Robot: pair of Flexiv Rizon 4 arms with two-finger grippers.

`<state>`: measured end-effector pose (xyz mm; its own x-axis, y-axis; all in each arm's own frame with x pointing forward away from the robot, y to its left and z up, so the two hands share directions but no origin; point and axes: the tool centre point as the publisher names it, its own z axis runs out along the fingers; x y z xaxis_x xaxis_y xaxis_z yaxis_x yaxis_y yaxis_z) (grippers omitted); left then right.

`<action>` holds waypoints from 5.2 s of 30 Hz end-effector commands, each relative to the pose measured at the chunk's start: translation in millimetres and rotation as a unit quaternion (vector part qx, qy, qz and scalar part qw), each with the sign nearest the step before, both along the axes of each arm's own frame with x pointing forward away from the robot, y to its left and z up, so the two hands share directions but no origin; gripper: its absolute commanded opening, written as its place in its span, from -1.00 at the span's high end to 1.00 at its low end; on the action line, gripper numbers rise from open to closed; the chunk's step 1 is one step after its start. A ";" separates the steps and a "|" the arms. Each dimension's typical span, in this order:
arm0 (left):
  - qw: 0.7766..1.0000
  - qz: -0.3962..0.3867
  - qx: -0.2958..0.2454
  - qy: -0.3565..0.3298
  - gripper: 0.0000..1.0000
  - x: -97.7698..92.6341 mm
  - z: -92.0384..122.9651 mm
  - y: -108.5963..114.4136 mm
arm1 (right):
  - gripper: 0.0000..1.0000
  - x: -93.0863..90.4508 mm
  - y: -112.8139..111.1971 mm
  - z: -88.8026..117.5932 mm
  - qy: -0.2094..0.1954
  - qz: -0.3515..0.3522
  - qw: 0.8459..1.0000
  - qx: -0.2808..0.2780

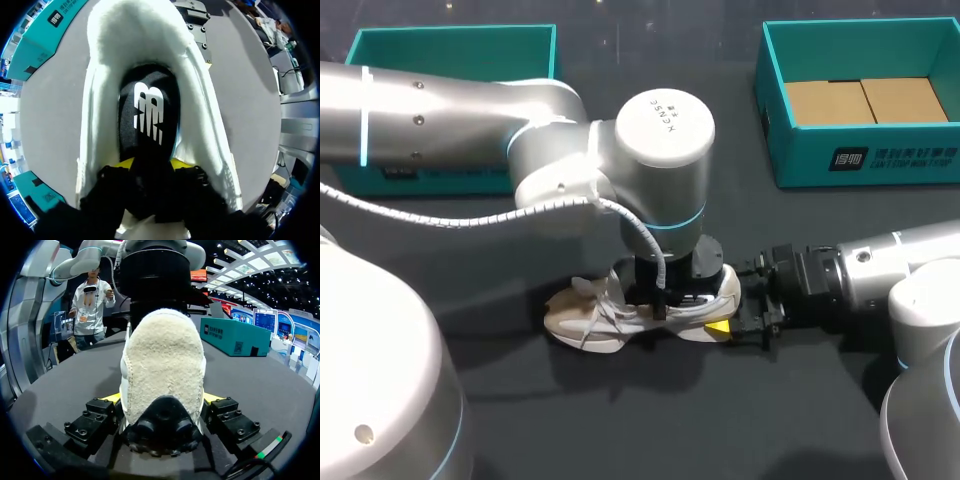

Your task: Take the shoe out of the shoebox, open the shoe tongue, remove and reinsert the insole, then place the shoe into the shoebox

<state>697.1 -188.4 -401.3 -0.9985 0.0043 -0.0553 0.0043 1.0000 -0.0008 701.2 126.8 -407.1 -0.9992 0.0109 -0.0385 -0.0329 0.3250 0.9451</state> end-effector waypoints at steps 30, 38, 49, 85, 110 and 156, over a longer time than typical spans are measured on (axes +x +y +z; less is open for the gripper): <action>0.983 0.021 -0.153 0.096 1.00 7.1 35.5 16.8 | 1.00 -1.7 0.3 1.5 -0.001 0.000 1.000 -0.002; 0.978 -0.016 -0.187 0.093 1.00 -6.9 57.3 4.2 | 1.00 -1.7 0.3 1.5 -0.001 0.000 1.000 -0.002; 0.975 -0.016 -0.207 0.082 1.00 -8.4 66.7 10.1 | 1.00 -1.7 0.3 1.5 -0.001 0.000 1.000 -0.002; 0.971 0.056 -0.232 0.029 0.31 8.4 88.0 -27.5 | 1.00 -1.7 0.3 1.5 -0.001 0.000 1.000 -0.002; 0.955 0.006 -0.294 -0.044 -0.40 -11.4 89.0 -58.2 | 1.00 -1.7 0.3 1.5 -0.001 0.000 1.000 -0.002; 0.935 -0.036 -0.344 0.084 1.00 2.6 140.9 -83.5 | 1.00 -1.7 0.3 1.5 -0.001 0.000 1.000 -0.002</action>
<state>700.4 -281.5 -281.8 -0.9977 0.0487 0.0473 0.0061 0.7588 -0.6513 701.1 126.4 -406.2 -0.9992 0.0093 -0.0399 -0.0347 0.3244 0.9453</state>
